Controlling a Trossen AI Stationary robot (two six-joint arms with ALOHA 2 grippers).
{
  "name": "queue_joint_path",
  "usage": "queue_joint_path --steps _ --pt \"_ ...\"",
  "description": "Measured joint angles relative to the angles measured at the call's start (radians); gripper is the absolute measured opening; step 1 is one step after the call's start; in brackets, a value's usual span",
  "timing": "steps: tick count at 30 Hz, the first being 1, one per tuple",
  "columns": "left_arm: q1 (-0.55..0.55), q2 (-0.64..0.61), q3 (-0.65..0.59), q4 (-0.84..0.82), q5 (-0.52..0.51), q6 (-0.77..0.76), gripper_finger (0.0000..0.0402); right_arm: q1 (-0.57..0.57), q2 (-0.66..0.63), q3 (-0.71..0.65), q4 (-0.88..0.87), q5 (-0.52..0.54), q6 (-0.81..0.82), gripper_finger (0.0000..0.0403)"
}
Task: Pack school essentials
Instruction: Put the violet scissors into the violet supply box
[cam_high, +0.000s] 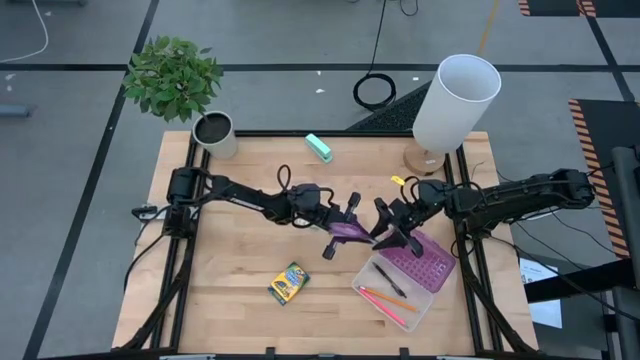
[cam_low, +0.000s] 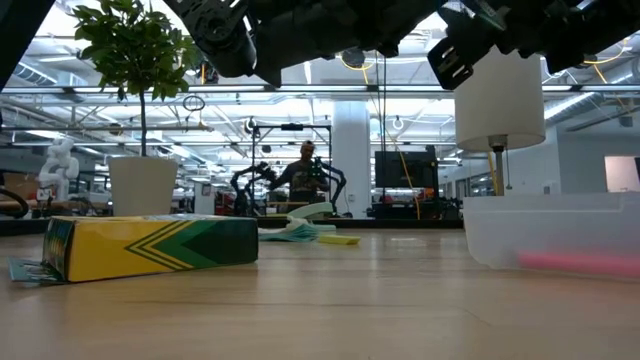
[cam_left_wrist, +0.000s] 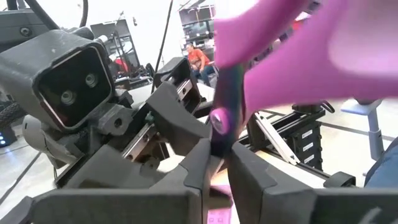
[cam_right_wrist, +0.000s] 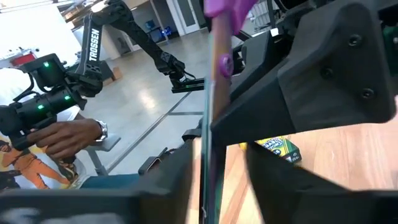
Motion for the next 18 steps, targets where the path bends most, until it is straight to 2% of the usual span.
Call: queue_joint_path --steps 5,9,14,18 --pt "0.001 0.0 0.0 0.0 -0.01 -0.002 0.0017 -0.002 0.0 0.0 -0.001 0.03 0.015 0.0248" --pt "0.012 0.0 0.0 0.002 -0.018 -0.041 0.0011 -0.002 0.0 0.0 -0.001 0.031 0.015 0.0292" --pt "0.023 0.0 0.0 0.003 -0.023 -0.092 0.0014 -0.018 -0.003 0.0 -0.002 0.032 0.025 0.03" --pt "0.026 -0.007 -0.001 0.002 -0.023 -0.116 0.0007 -0.035 -0.016 0.0 -0.016 0.03 0.053 0.0265"
